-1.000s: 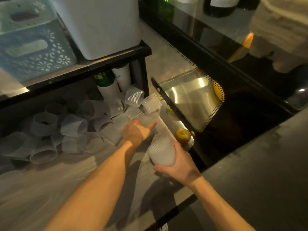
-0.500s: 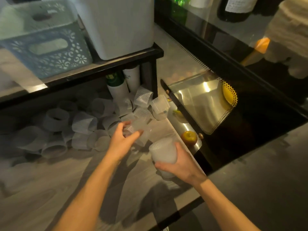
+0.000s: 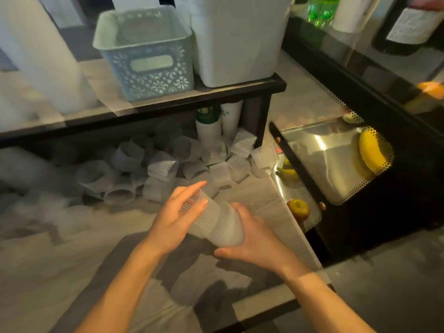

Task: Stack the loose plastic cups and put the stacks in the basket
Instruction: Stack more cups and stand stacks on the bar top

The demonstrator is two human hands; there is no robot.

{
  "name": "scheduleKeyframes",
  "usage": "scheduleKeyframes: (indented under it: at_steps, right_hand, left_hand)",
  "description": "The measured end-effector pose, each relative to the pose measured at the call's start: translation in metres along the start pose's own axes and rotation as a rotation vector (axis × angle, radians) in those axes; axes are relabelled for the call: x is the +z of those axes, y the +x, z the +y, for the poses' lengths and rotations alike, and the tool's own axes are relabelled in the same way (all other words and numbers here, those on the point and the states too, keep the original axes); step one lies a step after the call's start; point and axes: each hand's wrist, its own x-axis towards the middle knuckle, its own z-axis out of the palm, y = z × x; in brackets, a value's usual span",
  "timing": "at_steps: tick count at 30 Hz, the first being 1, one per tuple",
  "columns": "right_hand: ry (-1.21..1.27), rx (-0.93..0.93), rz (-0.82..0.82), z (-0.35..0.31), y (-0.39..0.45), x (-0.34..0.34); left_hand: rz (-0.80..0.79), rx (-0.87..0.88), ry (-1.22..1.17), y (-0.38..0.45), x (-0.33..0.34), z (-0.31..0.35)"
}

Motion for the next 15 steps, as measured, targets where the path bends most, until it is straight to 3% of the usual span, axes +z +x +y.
scheduleKeyframes:
  at_steps: [8,15]
  right_hand:
    - [-0.04,-0.126,-0.013,-0.016,0.007,0.017]
    - [-0.001,-0.182,0.009,-0.032,0.014,0.034]
  left_hand:
    - [0.049,0.072,0.091,-0.012,-0.028,0.008]
    - [-0.014,0.064,0.181,-0.027,-0.031,0.006]
